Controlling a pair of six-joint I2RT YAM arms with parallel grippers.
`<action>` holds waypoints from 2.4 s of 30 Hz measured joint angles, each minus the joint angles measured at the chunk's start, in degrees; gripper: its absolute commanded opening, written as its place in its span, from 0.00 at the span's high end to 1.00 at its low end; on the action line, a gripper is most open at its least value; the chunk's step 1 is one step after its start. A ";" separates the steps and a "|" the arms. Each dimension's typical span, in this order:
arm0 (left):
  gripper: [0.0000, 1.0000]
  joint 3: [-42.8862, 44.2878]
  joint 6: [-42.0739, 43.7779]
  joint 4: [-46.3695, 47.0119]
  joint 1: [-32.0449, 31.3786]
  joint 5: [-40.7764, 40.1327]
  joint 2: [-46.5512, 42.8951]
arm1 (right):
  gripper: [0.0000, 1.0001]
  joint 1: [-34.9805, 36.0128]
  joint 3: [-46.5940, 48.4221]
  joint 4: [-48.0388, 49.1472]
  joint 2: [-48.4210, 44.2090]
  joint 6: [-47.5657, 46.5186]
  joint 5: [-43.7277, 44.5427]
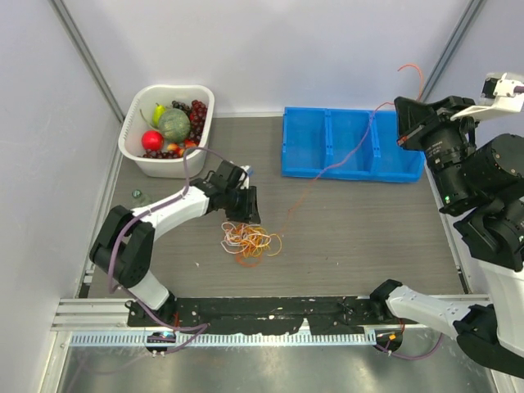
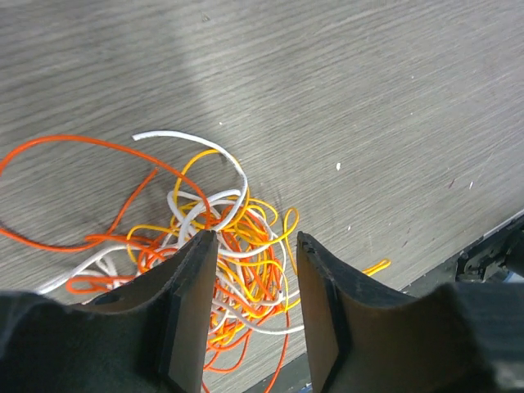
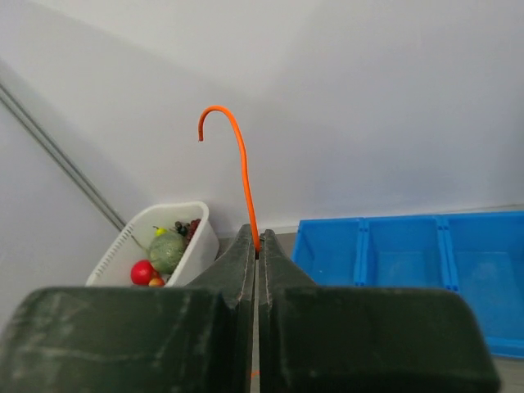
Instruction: Untangle the cables
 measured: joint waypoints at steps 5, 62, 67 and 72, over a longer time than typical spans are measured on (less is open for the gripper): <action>0.28 0.24 2.51 -1.81 0.37 -2.45 -4.39 | 0.99 0.00 2.14 -2.73 -0.17 -2.10 1.05; 1.00 34.10 -5.40 22.10 -21.53 -1.46 -4.79 | 0.99 0.00 -40.35 -8.24 -20.35 14.01 -9.22; 1.00 34.10 -9.75 22.25 -21.53 -0.72 3.54 | 0.98 0.00 -45.44 -10.93 -22.97 20.15 -3.93; 1.00 34.10 -13.03 18.71 -21.53 -1.68 16.33 | 0.99 0.00 -51.93 -12.70 -27.74 28.98 0.07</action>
